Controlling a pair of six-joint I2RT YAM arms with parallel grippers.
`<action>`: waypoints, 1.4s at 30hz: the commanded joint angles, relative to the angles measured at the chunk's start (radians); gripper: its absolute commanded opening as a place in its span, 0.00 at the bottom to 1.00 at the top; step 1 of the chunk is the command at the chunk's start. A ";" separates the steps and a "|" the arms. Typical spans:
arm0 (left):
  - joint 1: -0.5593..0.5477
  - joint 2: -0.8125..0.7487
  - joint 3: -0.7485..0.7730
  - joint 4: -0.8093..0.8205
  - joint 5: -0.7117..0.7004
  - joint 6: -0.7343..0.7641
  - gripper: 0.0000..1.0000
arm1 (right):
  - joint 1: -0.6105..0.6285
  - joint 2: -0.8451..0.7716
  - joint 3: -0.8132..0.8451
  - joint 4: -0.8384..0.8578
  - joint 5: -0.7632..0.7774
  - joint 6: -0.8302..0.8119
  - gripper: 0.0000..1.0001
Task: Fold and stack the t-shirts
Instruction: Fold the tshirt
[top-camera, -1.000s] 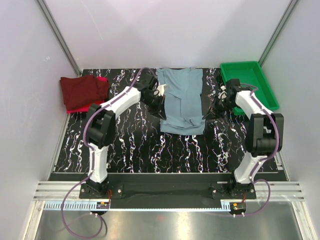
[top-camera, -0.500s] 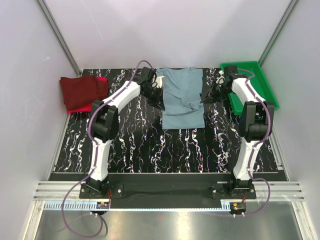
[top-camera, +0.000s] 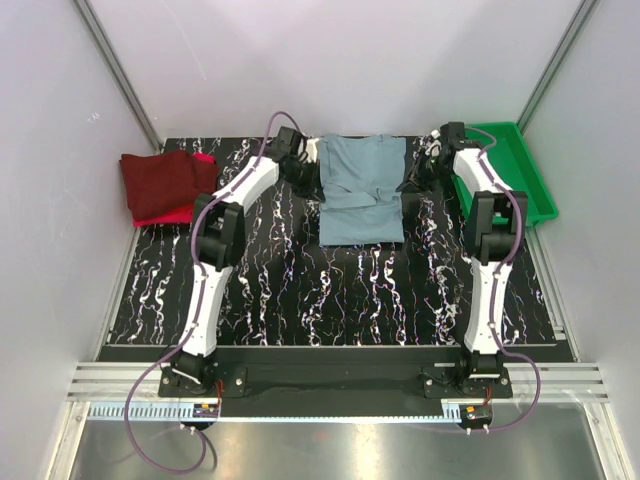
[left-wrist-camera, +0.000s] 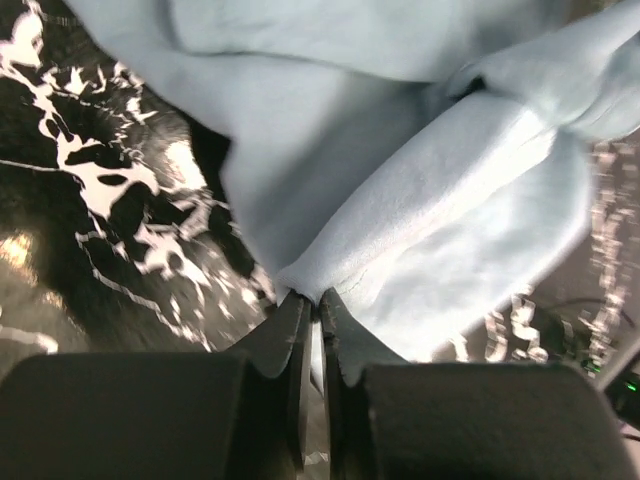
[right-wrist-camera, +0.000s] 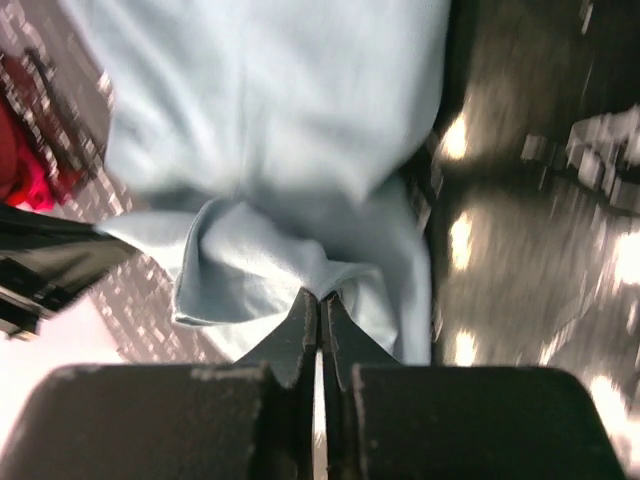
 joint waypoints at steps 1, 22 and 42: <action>-0.001 0.046 0.043 0.053 -0.049 0.020 0.12 | 0.006 0.090 0.113 0.048 0.011 -0.028 0.00; -0.097 -0.280 -0.132 0.047 -0.006 0.083 0.43 | 0.020 -0.180 -0.008 0.075 -0.058 -0.036 0.63; -0.180 -0.064 -0.137 0.062 -0.012 0.062 0.00 | 0.101 -0.048 -0.051 0.102 -0.159 0.048 0.61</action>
